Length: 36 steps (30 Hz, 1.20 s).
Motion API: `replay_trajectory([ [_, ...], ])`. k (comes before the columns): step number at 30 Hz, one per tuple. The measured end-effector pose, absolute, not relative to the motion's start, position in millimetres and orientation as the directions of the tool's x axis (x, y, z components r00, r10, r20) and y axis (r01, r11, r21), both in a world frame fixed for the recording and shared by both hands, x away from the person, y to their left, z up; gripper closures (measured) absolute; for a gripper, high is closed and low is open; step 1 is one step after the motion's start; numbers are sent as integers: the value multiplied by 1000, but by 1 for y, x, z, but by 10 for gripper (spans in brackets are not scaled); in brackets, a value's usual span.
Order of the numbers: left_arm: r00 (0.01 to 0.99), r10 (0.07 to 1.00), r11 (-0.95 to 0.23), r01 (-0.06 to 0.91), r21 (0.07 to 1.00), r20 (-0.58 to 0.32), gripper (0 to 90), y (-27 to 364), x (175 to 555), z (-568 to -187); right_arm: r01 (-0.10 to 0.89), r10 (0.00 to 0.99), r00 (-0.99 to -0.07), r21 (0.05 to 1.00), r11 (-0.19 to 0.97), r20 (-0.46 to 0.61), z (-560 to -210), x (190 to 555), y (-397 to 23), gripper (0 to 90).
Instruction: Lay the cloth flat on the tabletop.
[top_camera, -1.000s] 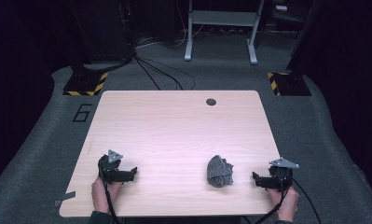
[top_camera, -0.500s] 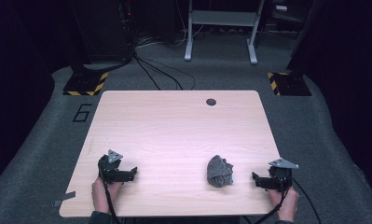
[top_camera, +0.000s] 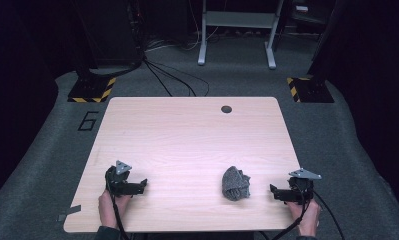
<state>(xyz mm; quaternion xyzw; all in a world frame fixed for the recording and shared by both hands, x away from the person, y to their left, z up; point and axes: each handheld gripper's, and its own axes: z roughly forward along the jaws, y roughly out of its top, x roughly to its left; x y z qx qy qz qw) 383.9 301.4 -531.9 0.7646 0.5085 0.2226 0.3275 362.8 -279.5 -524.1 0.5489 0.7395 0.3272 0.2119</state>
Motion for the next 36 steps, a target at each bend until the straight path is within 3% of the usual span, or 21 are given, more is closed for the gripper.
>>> replay_trajectory([
  [9, 382, 924, -267, 633, 726, 8, 5, 301, 383, -532, 615, 922, -386, 755, 225, 40, -501, 353, -258, 0],
  [17, 380, 925, -266, 633, 727, 7, 5, 301, 383, -532, 584, 876, -468, 786, 205, 119, -479, 348, -241, 0],
  [25, 380, 925, -265, 634, 727, 6, 5, 301, 383, -532, 543, 831, -549, 795, 270, 92, -462, 346, -209, 2],
  [36, 378, 926, -264, 633, 727, 7, 5, 301, 383, -532, 517, 775, -629, 780, 353, 66, -466, 351, -169, 0],
])
